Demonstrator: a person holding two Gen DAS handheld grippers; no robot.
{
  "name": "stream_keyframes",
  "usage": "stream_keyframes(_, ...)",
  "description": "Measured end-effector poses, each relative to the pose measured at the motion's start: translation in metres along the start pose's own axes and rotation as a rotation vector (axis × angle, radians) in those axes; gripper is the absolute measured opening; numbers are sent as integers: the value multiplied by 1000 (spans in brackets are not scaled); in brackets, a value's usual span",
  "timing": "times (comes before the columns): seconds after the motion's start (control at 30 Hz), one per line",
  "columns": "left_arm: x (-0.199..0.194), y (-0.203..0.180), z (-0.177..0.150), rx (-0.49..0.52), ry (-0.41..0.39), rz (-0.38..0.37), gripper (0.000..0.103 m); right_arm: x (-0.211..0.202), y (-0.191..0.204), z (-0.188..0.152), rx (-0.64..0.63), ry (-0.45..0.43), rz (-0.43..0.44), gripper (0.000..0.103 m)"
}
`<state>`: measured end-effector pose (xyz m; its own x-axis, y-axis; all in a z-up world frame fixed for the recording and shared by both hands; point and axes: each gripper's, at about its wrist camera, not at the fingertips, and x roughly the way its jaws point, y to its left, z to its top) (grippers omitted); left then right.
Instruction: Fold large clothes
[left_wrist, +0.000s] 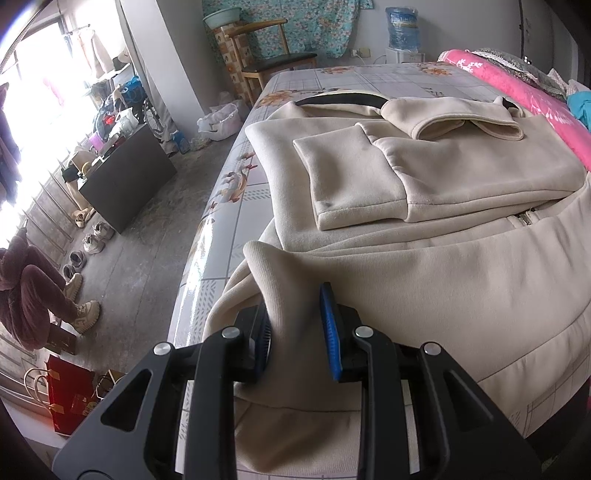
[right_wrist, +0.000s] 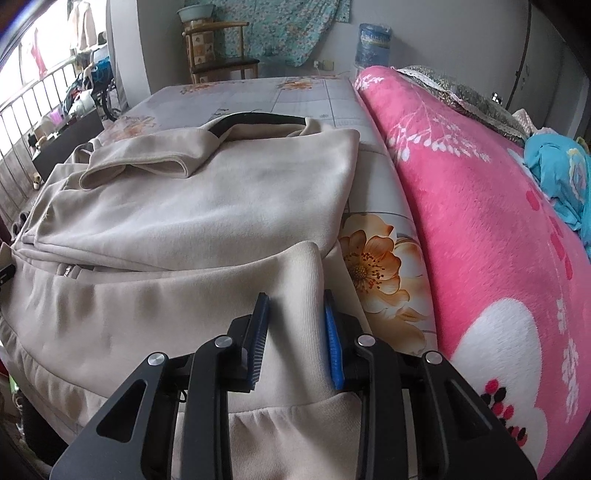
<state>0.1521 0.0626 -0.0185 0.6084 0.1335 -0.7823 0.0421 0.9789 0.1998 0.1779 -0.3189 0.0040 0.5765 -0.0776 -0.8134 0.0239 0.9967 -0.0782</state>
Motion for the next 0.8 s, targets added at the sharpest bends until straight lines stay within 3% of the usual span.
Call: stream_keyframes(0.8, 0, 0, 0, 6, 1, 6, 25, -1, 6, 0, -25, -2, -27, 28)
